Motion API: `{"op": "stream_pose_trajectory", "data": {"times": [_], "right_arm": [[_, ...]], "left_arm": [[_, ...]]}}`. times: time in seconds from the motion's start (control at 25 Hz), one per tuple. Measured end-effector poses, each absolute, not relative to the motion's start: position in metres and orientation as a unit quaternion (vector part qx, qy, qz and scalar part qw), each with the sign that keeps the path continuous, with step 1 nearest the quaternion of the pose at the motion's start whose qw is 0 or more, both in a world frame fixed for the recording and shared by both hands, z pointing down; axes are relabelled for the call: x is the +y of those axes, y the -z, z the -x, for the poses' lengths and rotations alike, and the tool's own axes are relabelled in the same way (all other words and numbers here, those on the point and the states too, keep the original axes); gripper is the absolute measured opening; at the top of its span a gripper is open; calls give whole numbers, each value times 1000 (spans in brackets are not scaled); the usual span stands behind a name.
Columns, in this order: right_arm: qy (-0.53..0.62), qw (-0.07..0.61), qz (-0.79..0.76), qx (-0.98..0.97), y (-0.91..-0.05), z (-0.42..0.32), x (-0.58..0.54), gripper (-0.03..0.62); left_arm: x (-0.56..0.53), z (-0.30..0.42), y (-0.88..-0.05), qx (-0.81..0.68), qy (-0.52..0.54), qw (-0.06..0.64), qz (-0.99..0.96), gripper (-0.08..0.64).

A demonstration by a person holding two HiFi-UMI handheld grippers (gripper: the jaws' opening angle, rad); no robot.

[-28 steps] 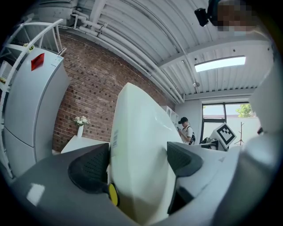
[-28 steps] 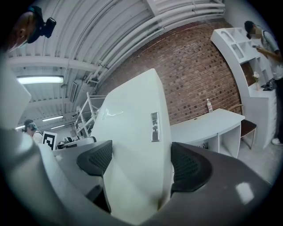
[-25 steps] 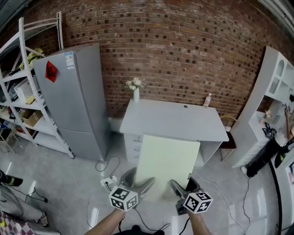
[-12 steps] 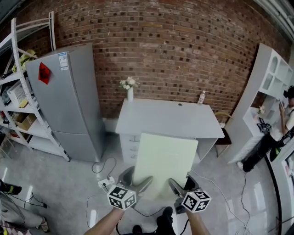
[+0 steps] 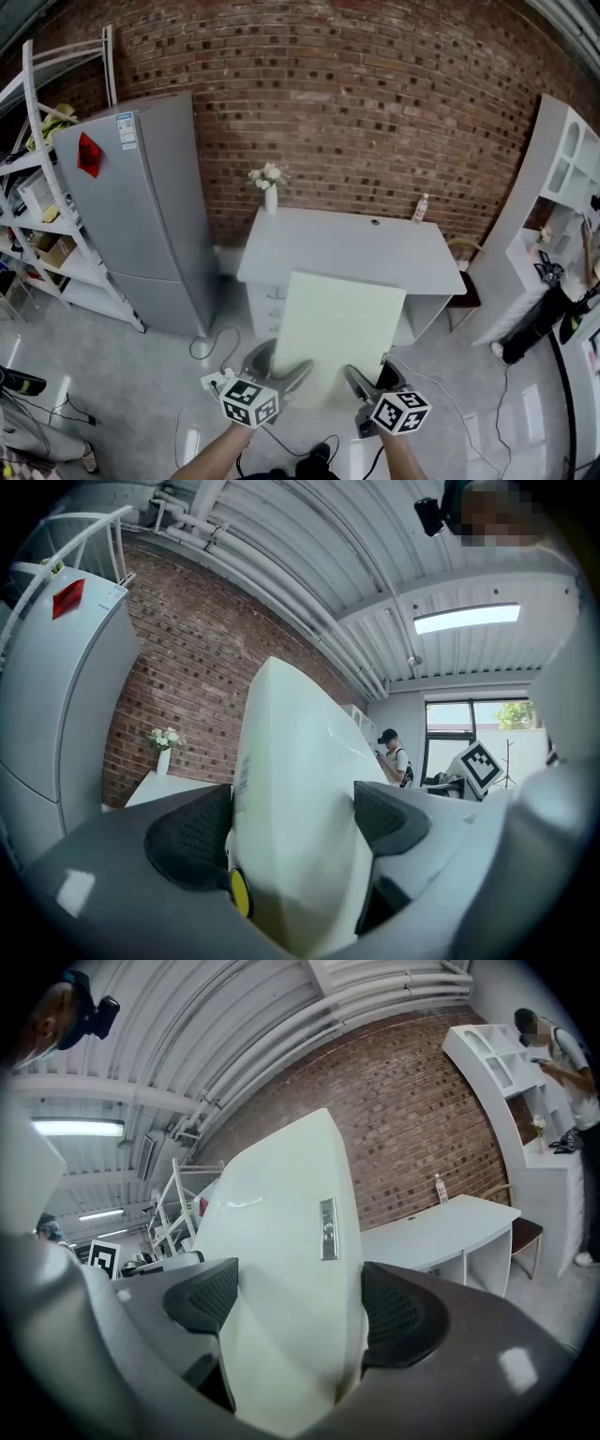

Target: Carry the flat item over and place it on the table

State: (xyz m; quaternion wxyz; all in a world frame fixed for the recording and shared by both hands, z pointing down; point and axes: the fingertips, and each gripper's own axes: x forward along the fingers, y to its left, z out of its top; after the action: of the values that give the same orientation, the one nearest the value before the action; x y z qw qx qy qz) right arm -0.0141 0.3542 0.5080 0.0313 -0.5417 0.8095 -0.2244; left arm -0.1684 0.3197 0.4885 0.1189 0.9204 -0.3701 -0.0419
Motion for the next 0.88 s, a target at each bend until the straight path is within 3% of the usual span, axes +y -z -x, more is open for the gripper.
{"op": "stream_pose_trajectory", "data": {"times": [0.88], "right_arm": [[244,22,507,827,-518,-78,240,408]], "left_arm": [[217,79,-496,-410,29,126,-903,414]]}}
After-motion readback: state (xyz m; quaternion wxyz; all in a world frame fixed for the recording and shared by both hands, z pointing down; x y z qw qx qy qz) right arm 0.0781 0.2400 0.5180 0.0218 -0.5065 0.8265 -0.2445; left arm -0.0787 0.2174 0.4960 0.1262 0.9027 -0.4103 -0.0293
